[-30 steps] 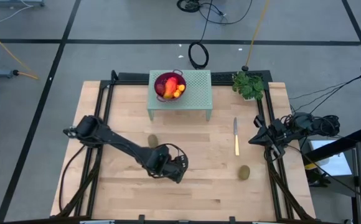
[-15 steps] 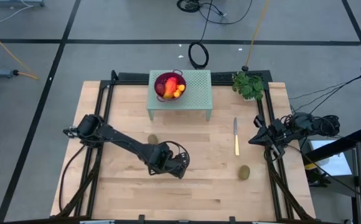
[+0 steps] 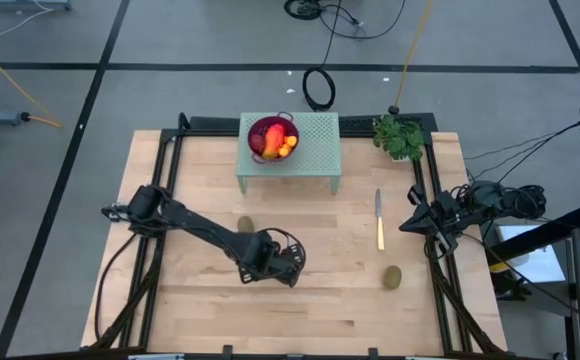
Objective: Pick & Place Fruit
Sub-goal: Put the pomegranate into the violet strainer bowl on the shelf
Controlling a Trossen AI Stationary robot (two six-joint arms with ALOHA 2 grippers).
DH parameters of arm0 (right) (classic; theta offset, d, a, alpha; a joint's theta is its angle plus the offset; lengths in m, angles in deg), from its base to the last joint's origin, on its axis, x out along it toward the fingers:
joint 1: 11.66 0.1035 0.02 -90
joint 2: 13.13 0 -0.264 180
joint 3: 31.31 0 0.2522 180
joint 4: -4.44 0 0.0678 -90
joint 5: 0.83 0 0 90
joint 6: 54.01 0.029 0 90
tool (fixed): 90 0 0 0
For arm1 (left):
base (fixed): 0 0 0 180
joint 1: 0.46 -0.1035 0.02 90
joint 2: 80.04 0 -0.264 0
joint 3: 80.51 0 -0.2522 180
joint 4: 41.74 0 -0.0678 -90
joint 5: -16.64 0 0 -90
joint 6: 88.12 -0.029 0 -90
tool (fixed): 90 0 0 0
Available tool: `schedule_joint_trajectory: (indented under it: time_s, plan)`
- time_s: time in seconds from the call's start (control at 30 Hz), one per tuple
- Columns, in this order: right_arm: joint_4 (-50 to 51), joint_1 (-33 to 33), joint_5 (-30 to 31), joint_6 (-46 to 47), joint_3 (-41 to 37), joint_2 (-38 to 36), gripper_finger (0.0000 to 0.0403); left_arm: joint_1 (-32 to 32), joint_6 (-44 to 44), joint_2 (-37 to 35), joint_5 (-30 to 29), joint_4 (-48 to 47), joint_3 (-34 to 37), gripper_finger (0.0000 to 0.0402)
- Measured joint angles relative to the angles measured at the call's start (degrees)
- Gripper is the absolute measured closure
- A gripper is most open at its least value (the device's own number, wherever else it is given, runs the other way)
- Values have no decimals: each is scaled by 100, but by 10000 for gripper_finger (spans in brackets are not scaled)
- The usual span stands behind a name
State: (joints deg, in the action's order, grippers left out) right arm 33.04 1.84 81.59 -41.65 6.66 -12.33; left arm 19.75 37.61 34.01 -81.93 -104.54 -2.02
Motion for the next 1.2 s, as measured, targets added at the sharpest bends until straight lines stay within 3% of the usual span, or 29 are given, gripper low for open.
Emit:
schedule_joint_trajectory:
  time_s: [1.2]
  plan:
    - [-4, 0, -20, -151, -2, 0, 403, -101, 45, 696, 175, 341, 8, 105]
